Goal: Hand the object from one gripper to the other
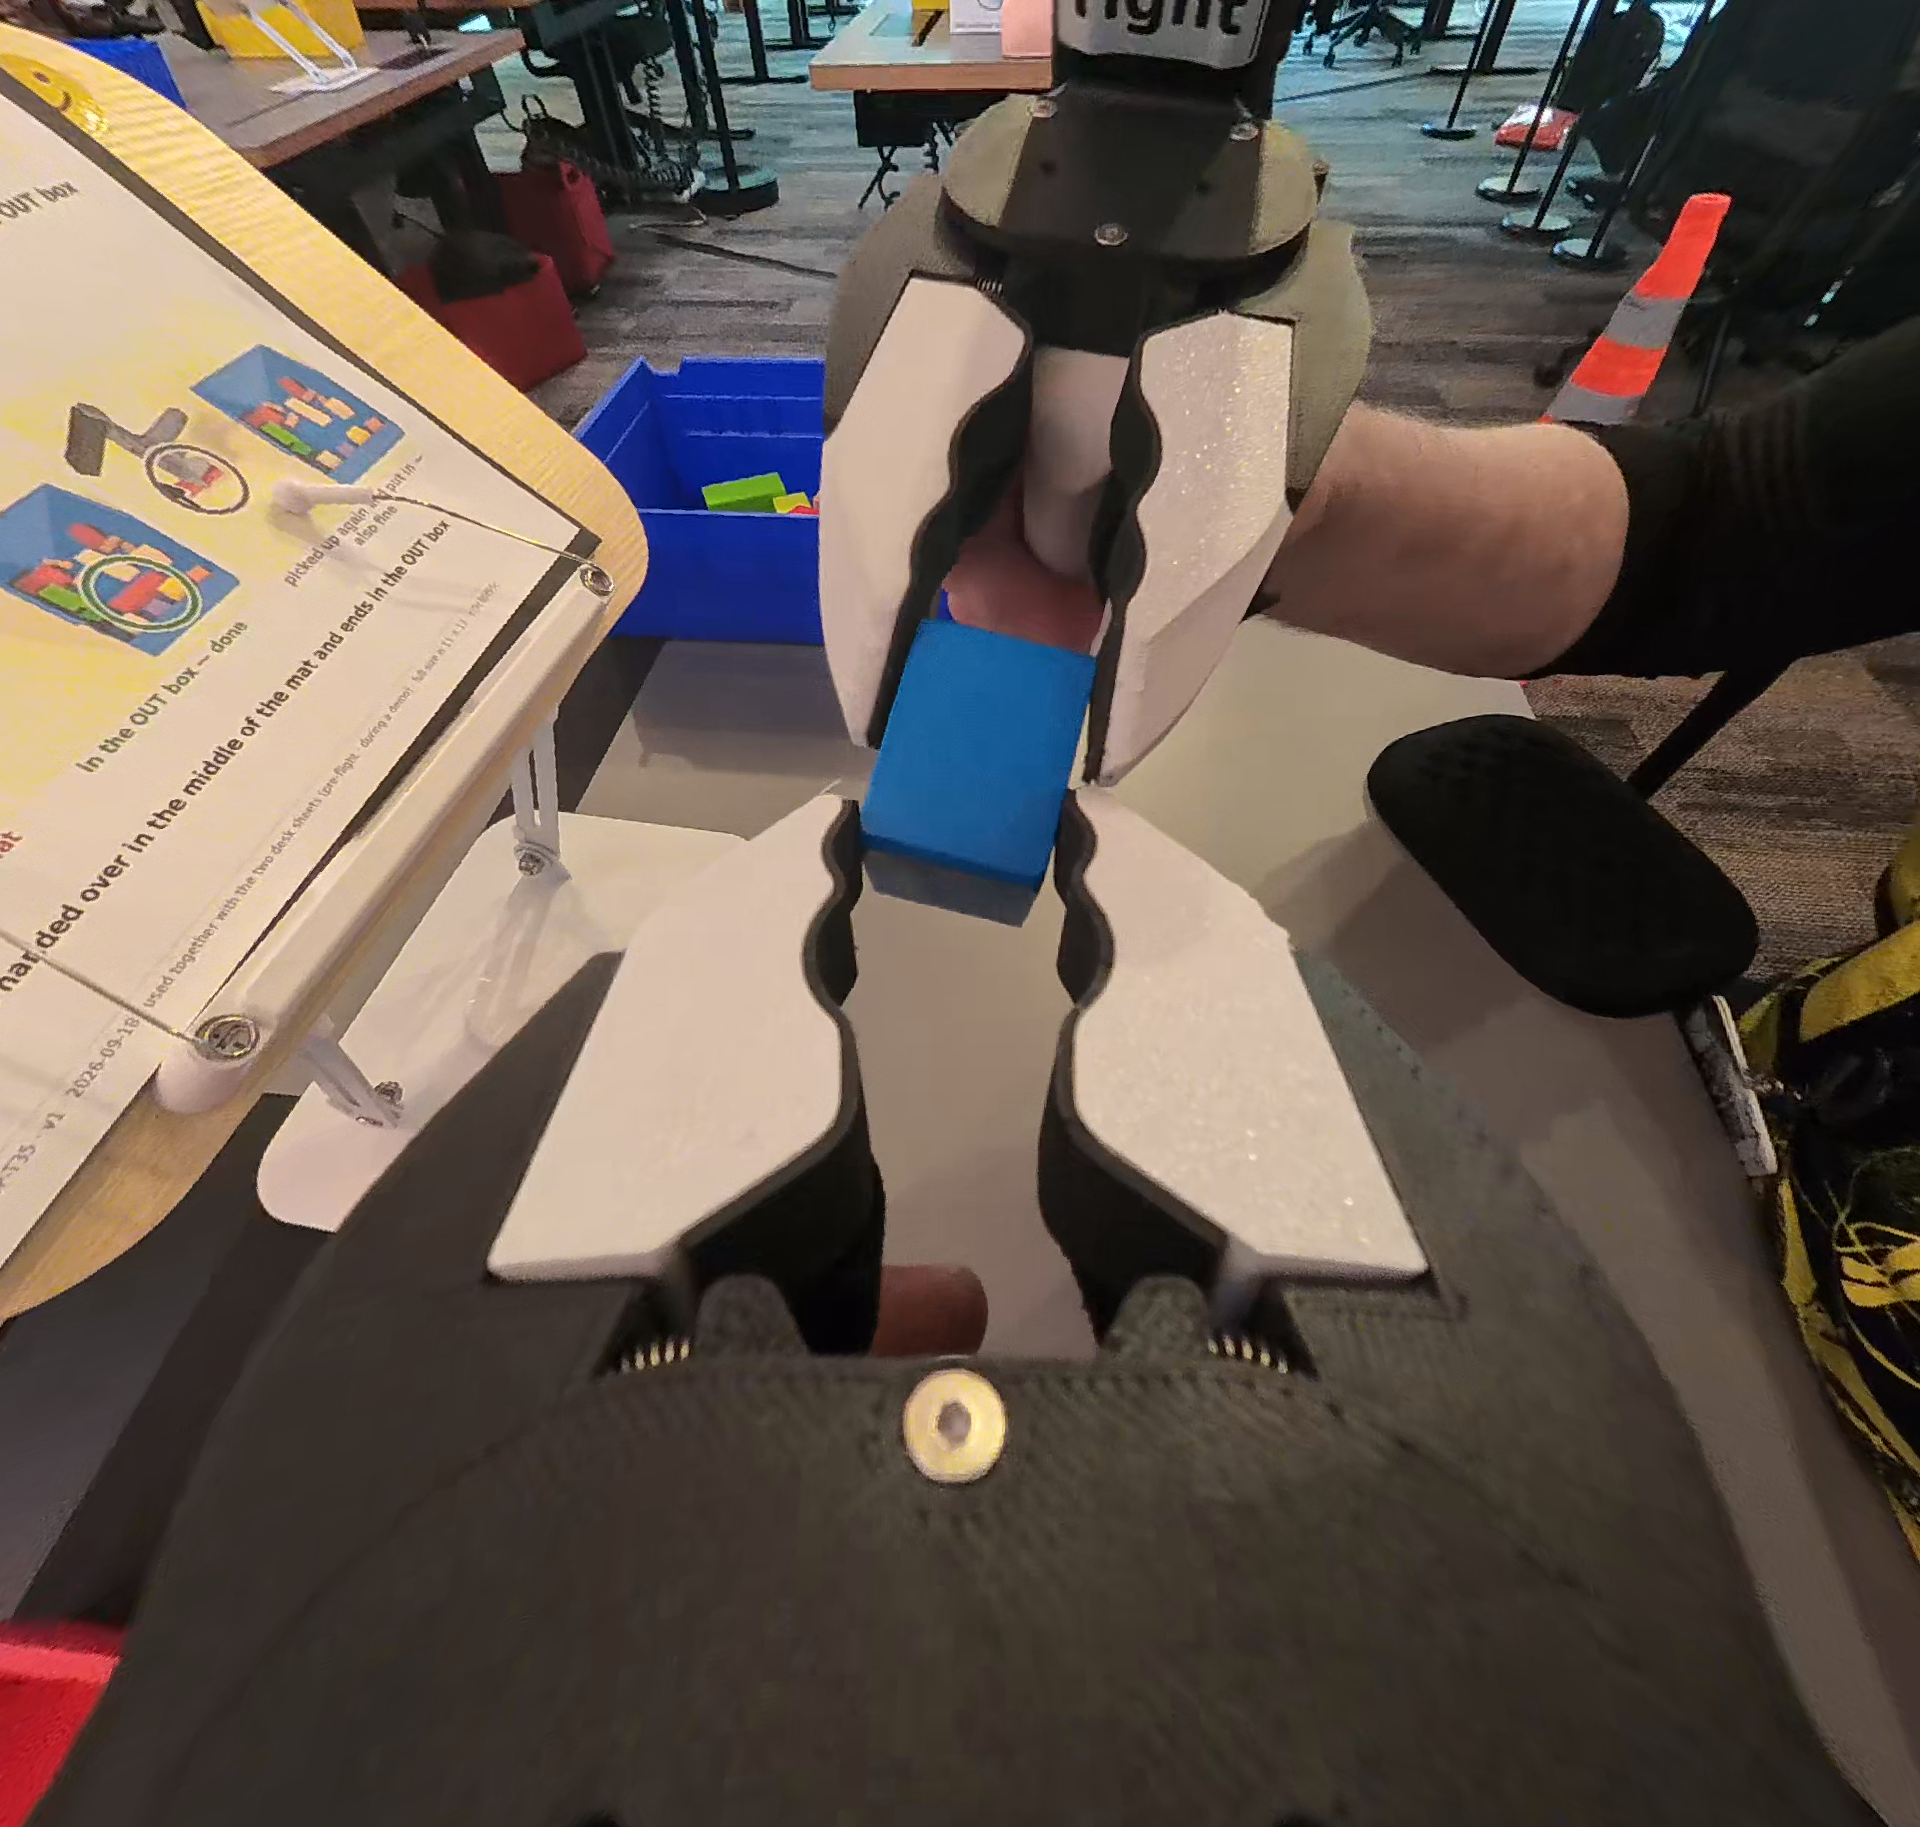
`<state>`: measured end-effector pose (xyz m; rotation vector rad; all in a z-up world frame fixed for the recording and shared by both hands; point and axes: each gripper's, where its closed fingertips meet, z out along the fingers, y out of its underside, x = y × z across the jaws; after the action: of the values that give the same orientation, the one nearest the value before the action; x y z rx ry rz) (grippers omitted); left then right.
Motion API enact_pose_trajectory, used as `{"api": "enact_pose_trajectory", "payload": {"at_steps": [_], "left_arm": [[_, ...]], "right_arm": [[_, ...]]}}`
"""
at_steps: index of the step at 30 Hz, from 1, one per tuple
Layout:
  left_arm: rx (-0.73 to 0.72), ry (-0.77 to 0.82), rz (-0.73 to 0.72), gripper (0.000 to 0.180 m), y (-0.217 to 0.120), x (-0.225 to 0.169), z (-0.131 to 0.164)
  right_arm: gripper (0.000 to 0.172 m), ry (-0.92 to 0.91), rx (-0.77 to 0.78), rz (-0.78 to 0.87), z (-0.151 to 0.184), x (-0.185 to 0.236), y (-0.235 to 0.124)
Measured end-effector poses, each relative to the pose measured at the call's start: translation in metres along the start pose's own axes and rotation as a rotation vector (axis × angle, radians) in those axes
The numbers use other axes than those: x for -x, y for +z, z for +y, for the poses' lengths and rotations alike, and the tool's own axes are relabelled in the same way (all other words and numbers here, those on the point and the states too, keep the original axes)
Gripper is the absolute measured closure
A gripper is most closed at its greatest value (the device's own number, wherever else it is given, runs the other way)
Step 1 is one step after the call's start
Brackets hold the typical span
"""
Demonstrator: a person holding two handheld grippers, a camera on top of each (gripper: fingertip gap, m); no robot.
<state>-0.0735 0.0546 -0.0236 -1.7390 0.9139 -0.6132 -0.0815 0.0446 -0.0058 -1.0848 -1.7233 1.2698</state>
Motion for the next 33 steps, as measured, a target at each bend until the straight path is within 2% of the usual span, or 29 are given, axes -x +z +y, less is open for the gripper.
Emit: {"api": "enact_pose_trajectory", "payload": {"at_steps": [1, 11, 15, 19, 25, 30, 33], "left_arm": [[0.004, 0.000, 0.000, 0.144, 0.000, 0.000, 0.000], [-0.061, -0.017, 0.075, 0.144, 0.003, -0.007, -0.006], [-0.061, -0.009, 0.083, 0.148, 0.007, -0.008, -0.005], [-0.004, 0.001, 0.070, 0.149, 0.011, -0.007, 0.000], [0.155, 0.049, 0.053, 0.149, 0.017, -0.008, 0.008], [0.232, 0.091, 0.036, 0.149, 0.021, -0.007, 0.012], [0.275, 0.113, 0.027, 0.149, 0.023, -0.007, 0.015]], "right_arm": [[0.140, 0.001, -0.001, 0.001, 0.000, 0.000, 0.000], [0.140, 0.079, -0.190, 0.003, -0.017, -0.001, -0.018], [0.140, 0.075, -0.176, -0.004, -0.014, 0.001, -0.021], [0.139, 0.047, -0.046, 0.005, -0.004, -0.002, -0.021], [0.132, -0.023, 0.282, 0.016, 0.023, -0.003, -0.018], [0.132, -0.100, 0.422, 0.040, 0.030, -0.003, -0.021], [0.139, -0.120, 0.483, 0.034, 0.036, -0.002, -0.020]]}}
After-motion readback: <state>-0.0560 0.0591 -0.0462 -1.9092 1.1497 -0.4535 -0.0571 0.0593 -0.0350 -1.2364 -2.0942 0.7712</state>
